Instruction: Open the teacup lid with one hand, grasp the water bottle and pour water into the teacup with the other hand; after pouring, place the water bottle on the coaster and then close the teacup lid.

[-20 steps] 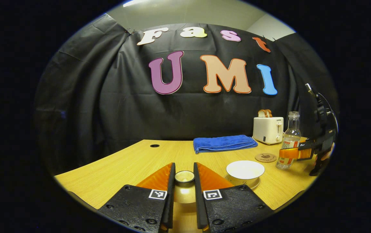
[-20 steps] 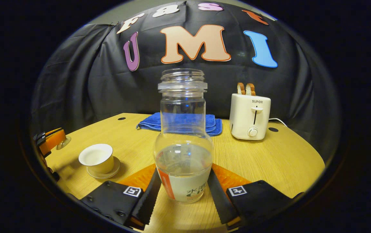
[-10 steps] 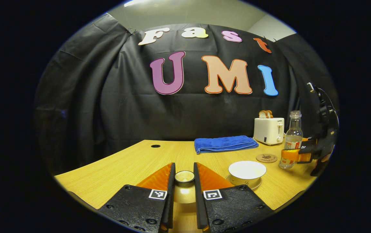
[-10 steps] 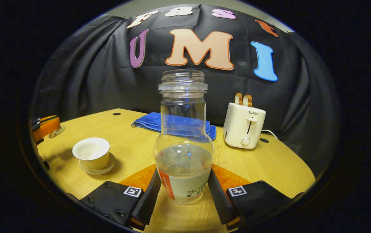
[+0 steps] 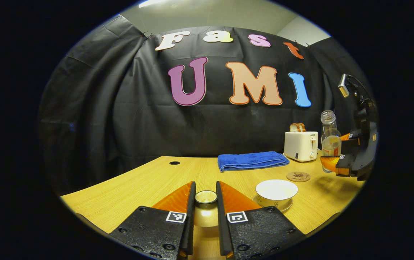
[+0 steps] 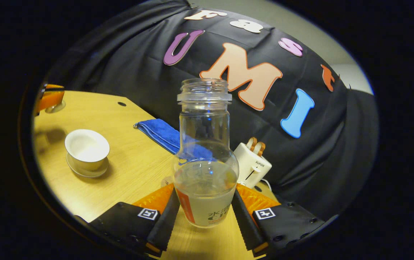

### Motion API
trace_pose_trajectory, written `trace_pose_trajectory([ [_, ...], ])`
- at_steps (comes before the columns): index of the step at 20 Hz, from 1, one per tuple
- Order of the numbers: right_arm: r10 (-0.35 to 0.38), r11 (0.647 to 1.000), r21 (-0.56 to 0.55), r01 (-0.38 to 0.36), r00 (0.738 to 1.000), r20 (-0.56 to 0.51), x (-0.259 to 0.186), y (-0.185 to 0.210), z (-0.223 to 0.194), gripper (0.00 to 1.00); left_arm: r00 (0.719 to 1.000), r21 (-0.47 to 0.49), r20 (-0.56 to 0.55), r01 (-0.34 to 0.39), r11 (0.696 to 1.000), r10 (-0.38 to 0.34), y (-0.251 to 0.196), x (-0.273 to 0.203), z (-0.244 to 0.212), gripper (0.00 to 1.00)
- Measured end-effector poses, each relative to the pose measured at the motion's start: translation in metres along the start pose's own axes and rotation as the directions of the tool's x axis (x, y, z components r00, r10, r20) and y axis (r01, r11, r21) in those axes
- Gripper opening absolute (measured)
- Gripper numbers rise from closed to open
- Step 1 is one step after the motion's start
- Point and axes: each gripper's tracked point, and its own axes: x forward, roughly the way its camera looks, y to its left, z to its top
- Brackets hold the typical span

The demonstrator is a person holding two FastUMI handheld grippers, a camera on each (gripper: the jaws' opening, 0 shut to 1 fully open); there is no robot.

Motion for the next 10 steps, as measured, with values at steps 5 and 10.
trace_pose_trajectory([
  [5,-0.012,0.974,-0.228,0.012,1.0,0.003,0.01,0.019,0.005,0.8,1.0,0.0,0.0,0.0,1.0,0.0,0.0,0.0,0.001,0.26],
  [10,-0.026,0.898,-0.438,0.035,0.999,0.027,0.012,0.043,0.007,0.8,1.0,0.0,-0.001,0.002,1.0,-0.002,0.0,0.0,0.001,0.26],
])
